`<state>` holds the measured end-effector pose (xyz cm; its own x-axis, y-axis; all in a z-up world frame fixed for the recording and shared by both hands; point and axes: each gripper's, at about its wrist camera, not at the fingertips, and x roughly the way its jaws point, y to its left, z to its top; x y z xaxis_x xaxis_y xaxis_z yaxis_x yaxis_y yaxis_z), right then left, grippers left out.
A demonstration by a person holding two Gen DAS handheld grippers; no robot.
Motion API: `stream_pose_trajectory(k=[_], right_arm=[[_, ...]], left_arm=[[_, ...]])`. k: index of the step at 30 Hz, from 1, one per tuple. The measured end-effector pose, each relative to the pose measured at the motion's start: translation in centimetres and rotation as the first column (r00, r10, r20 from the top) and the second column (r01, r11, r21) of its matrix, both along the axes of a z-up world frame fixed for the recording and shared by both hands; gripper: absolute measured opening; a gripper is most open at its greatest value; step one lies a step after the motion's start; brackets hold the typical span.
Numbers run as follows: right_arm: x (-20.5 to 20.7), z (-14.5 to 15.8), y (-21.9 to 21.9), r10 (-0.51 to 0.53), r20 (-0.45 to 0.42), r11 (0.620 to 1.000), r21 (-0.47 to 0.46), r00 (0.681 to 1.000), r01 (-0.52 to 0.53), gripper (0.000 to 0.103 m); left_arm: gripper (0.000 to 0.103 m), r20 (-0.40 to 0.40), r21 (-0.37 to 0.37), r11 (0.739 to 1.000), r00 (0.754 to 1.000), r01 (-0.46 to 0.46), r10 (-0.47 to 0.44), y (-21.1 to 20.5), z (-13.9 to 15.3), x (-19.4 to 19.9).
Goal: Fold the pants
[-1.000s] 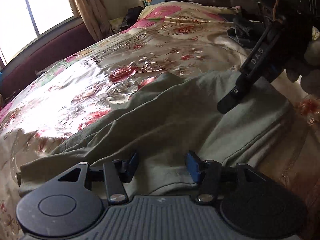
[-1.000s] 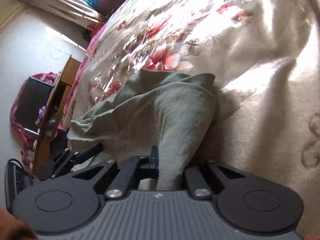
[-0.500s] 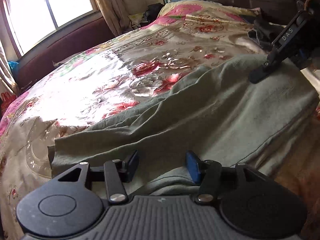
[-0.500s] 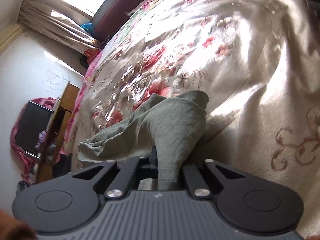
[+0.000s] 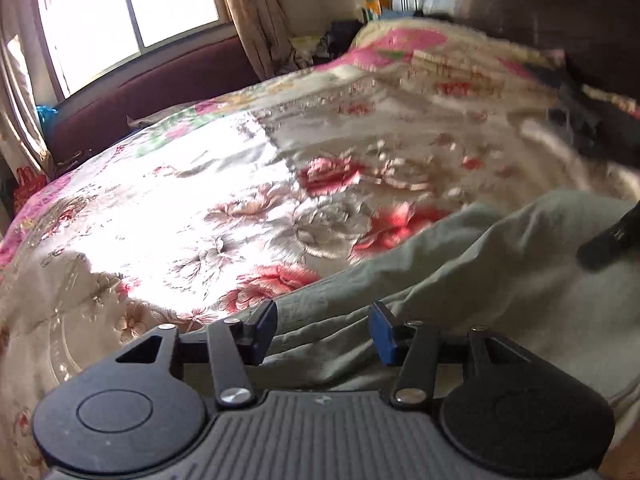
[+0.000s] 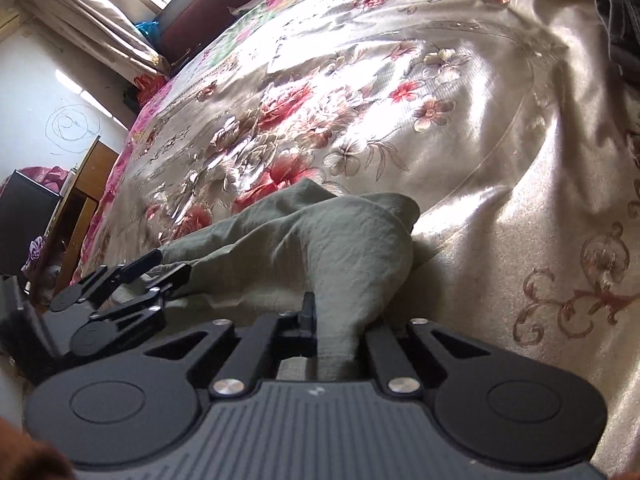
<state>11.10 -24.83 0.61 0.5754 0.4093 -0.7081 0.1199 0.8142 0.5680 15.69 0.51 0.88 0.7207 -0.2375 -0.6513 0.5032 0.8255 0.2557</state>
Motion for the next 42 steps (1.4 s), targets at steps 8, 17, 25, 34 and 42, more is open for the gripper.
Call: stream_pose_trajectory(k=[8, 17, 25, 34, 42], right_arm=[[-0.4, -1.3, -1.7, -0.037, 0.014, 0.995, 0.088, 0.999, 0.036, 0.004], [1.0, 2.3, 0.1, -0.041, 0.030, 0.999, 0.034, 0.999, 0.040, 0.004], [4.5, 9.3, 10.6, 0.136, 0.090, 0.974, -0.195, 0.987, -0.116, 0.004], [8.3, 6.0, 27.1, 0.339, -0.043, 0.876, -0.350, 0.940, -0.332, 0.004], [8.7, 3.7, 34.0, 0.399, -0.125, 0.794, -0.449, 0.909, -0.410, 0.021]], left_arm=[[0.063, 0.157, 0.095, 0.990, 0.984, -0.105, 0.089, -1.0, 0.7, 2.6], [0.062, 0.145, 0.143, 0.988, 0.986, 0.062, -0.083, 1.8, -2.3, -9.4], [0.059, 0.102, 0.037, 0.999, 0.994, 0.019, -0.023, 2.0, -2.1, -9.3], [0.060, 0.099, -0.092, 0.996, 0.995, 0.002, 0.007, 5.9, -1.6, -11.4], [0.061, 0.020, -0.227, 0.974, 0.999, -0.023, 0.029, 9.3, -1.3, -11.1]])
